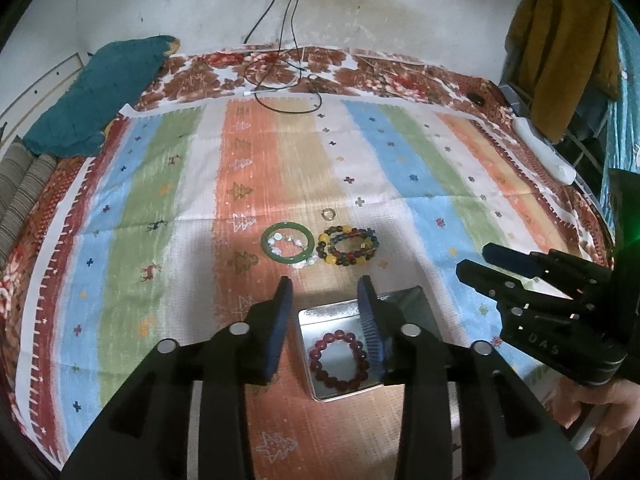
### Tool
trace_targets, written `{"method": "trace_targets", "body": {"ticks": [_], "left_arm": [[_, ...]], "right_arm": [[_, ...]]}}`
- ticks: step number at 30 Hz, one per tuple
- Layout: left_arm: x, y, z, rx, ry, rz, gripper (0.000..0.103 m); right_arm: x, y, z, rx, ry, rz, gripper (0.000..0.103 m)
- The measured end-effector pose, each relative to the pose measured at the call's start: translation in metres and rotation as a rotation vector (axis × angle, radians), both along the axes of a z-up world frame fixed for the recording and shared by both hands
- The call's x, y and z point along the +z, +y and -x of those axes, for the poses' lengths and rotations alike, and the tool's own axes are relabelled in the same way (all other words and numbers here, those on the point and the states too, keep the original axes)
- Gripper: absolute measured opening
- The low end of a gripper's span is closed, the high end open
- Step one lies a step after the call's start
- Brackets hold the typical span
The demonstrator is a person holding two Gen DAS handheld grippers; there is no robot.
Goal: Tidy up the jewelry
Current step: 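Lower both bracelets into the tin and open both grippers, then move both open grippers back toward the remaining bracelets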
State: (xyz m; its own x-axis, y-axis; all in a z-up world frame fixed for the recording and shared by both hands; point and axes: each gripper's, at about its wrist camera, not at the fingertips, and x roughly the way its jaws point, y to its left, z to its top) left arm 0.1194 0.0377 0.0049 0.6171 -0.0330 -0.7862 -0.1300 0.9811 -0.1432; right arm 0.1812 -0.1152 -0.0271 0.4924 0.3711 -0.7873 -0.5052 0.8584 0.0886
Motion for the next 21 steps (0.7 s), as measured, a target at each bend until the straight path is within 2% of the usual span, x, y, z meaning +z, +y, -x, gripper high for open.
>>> {"method": "trace_targets", "body": {"ticks": [3,8,13,21], "left_arm": [[-0.005,0.001,-0.003,0.003,0.016,-0.001,0.037],[-0.009,0.007,-0.009,0.022,0.031,0.006,0.049],[-0.012,0.012,-0.014,0.040,0.040,0.002,0.056],[-0.018,0.026,-0.030,0.084,0.066,0.007,0.062]], "right_arm": [[0.000,0.000,-0.002,0.001,-0.001,0.000,0.047],[-0.001,0.001,-0.008,-0.003,0.007,0.001,0.054],[-0.002,0.000,-0.015,-0.013,0.017,-0.001,0.061],[-0.009,0.000,-0.033,-0.039,0.062,-0.002,0.071]]}}
